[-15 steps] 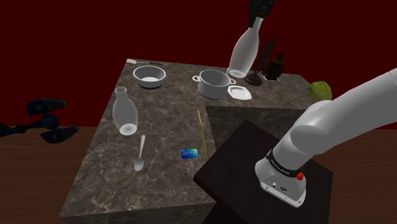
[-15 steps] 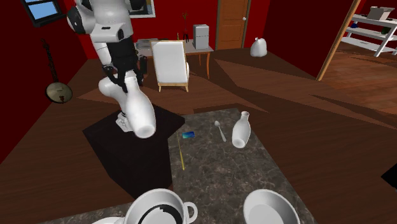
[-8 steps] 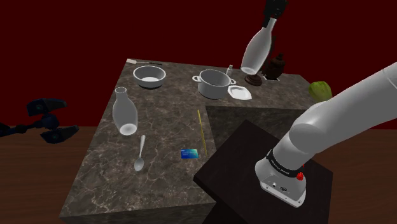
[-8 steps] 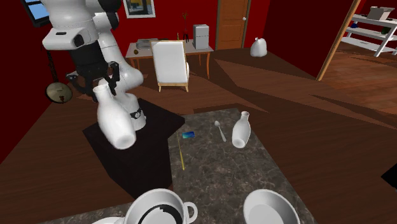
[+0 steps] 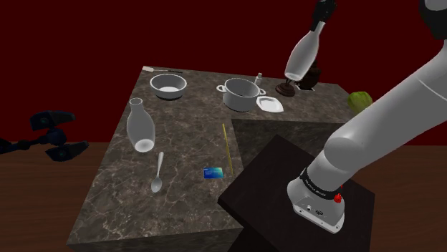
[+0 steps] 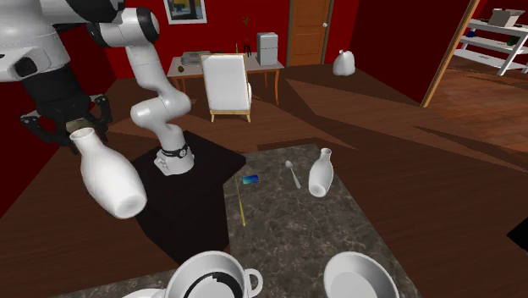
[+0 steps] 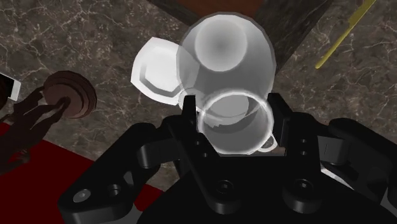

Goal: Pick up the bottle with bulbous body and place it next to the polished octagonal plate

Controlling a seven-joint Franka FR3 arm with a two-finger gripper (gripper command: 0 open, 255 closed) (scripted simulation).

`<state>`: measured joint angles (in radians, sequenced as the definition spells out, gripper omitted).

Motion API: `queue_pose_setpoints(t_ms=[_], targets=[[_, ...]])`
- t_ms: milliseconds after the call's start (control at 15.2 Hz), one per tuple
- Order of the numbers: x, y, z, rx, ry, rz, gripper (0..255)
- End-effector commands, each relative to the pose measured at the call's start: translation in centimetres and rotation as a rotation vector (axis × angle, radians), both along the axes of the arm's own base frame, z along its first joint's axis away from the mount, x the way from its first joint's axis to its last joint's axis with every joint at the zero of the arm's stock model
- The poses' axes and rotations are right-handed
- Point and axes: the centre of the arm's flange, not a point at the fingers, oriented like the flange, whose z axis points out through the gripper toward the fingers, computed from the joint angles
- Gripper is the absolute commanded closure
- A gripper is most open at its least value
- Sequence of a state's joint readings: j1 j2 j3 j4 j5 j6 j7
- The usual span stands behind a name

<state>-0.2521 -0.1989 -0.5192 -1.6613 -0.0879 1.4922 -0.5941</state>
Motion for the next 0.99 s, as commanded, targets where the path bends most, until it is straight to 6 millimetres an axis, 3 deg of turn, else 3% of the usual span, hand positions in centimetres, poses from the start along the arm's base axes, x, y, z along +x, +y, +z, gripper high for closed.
queue_pose_setpoints(t_ms=[0, 924], targets=[[-1.0, -2.5, 0.1, -0.001, 0.0, 0.002, 255], [-6.4, -20.2, 0.2, -0.001, 0.0, 0.002, 255]])
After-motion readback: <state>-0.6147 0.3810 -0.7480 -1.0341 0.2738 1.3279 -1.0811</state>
